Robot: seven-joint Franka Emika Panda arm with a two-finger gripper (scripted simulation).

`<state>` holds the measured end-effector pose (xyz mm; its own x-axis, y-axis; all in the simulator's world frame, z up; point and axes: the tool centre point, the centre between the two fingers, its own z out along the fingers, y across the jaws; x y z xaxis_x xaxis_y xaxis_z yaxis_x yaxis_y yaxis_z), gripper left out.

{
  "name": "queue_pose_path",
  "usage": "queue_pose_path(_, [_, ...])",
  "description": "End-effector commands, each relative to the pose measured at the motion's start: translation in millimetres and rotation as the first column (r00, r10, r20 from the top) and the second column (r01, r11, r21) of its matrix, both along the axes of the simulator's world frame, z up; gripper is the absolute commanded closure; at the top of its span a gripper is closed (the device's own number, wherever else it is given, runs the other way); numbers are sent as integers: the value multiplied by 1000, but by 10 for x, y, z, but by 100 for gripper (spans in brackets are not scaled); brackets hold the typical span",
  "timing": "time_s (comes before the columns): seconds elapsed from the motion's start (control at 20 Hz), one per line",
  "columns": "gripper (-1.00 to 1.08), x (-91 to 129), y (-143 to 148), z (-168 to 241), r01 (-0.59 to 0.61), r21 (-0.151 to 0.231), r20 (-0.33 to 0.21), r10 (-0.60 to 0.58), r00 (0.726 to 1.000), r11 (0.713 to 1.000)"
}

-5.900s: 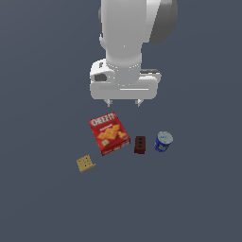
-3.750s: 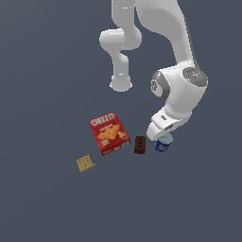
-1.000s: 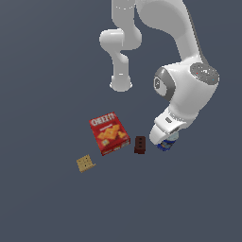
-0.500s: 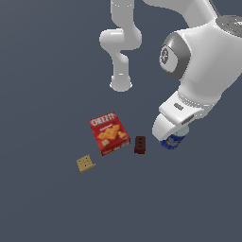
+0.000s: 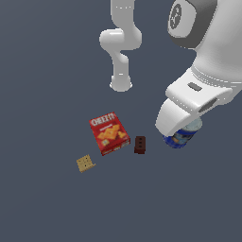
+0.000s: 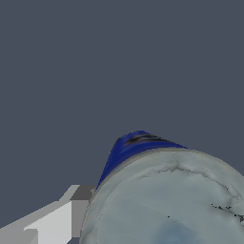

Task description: Pick up a designated object from a clutter of objects.

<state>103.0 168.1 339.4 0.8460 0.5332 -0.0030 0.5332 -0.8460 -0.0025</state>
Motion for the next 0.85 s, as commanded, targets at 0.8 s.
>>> queue_pose_path(0.8, [108,226,-64,477,0,-1,4,0,1000,1000])
